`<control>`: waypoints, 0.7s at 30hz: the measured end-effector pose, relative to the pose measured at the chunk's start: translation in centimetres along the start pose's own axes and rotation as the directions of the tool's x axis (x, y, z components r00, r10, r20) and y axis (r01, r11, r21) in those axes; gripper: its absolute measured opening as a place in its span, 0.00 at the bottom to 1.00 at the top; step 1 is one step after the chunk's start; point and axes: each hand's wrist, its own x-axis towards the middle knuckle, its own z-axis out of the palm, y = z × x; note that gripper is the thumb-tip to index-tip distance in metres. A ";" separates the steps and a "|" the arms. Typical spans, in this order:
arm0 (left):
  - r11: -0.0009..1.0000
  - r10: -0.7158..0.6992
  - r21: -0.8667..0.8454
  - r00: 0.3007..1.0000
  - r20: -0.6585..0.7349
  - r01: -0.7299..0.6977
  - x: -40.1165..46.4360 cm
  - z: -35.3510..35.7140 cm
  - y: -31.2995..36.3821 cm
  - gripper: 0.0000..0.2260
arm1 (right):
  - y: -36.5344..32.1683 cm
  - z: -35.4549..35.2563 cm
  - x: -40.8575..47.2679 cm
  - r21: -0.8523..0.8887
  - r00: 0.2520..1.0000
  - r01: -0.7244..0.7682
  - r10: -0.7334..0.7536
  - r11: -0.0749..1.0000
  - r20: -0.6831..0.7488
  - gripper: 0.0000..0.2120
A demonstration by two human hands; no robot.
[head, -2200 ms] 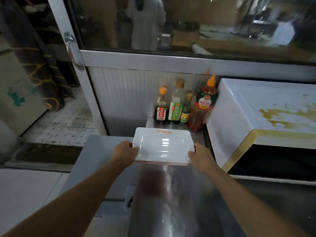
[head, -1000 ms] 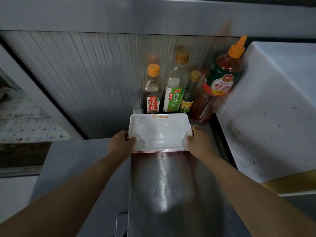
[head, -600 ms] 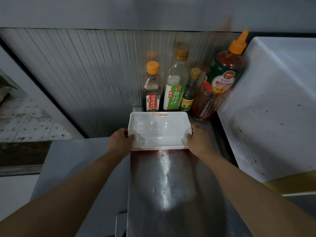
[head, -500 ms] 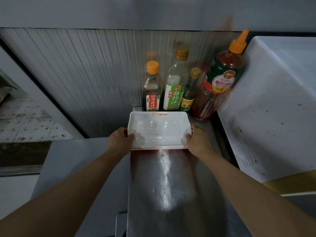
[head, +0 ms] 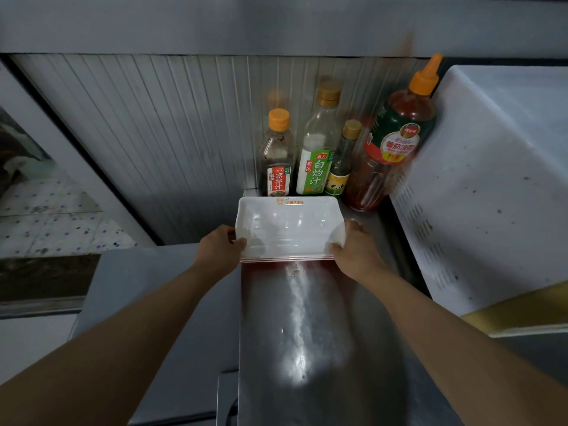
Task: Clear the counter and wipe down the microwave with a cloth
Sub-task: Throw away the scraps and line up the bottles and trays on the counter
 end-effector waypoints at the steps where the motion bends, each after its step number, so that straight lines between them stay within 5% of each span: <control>1: 1.000 0.016 0.022 1.000 0.012 -0.016 -0.3 -0.3 -0.1 0.15 | -0.1 -0.2 -0.5 -0.018 1.000 0.002 -0.002 1.000 0.002 0.25; 8: 0.984 0.072 0.158 0.994 0.082 -0.084 -4.6 -3.5 0.5 0.22 | -1.8 -3.5 -6.1 -0.123 0.992 0.095 -0.083 0.988 0.095 0.25; 14: 0.902 0.237 0.314 0.948 0.212 -0.296 -10.3 -4.8 1.9 0.23 | -3.1 -7.0 -13.0 -0.201 0.984 0.154 -0.131 0.967 0.123 0.37; 21: 0.799 0.368 0.350 0.857 0.359 -0.489 -15.3 -3.9 3.8 0.25 | -1.1 -9.4 -19.7 -0.237 0.995 0.077 -0.061 0.968 0.073 0.33</control>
